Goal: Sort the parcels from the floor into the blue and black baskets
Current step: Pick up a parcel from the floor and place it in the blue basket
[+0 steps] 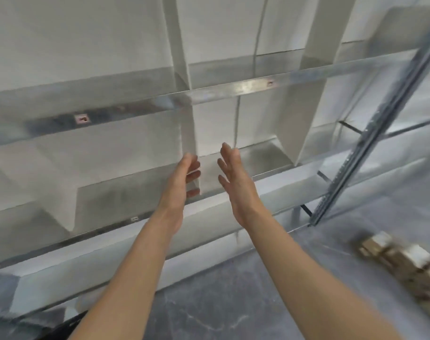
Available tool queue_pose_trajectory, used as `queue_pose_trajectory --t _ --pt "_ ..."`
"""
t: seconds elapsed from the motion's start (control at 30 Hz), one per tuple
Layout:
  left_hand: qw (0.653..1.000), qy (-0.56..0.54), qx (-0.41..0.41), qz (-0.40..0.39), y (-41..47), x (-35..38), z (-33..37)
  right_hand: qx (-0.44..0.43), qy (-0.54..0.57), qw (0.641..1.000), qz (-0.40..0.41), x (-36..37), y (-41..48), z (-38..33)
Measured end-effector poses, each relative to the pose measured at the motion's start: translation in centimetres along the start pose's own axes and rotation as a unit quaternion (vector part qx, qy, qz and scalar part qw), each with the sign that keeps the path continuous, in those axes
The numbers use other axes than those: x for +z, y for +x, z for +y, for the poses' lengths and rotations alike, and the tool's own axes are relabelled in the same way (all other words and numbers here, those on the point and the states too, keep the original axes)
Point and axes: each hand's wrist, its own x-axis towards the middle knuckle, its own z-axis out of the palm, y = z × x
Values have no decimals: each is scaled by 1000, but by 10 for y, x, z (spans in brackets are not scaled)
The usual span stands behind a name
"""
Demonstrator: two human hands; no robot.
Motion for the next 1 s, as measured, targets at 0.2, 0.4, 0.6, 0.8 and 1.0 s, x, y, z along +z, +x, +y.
queue_pose_trajectory --t 0.2,0.4,0.6,0.8,1.0 --pt "990 18 -21 -139 -3 162 -14 -19 3 992 124 -152 -30 -31" --pt "961 54 -43 -268 -11 293 -39 -30 20 968 249 -270 -65 -42" --pt "914 68 -79 -392 -20 412 -69 -8 27 935 353 -366 -98 -48" --pt "864 90 -119 -481 -11 525 -109 -13 35 890 454 -457 -103 -51" --pt "809 117 -159 -554 -16 619 -138 -15 63 839 540 -529 -113 -50"
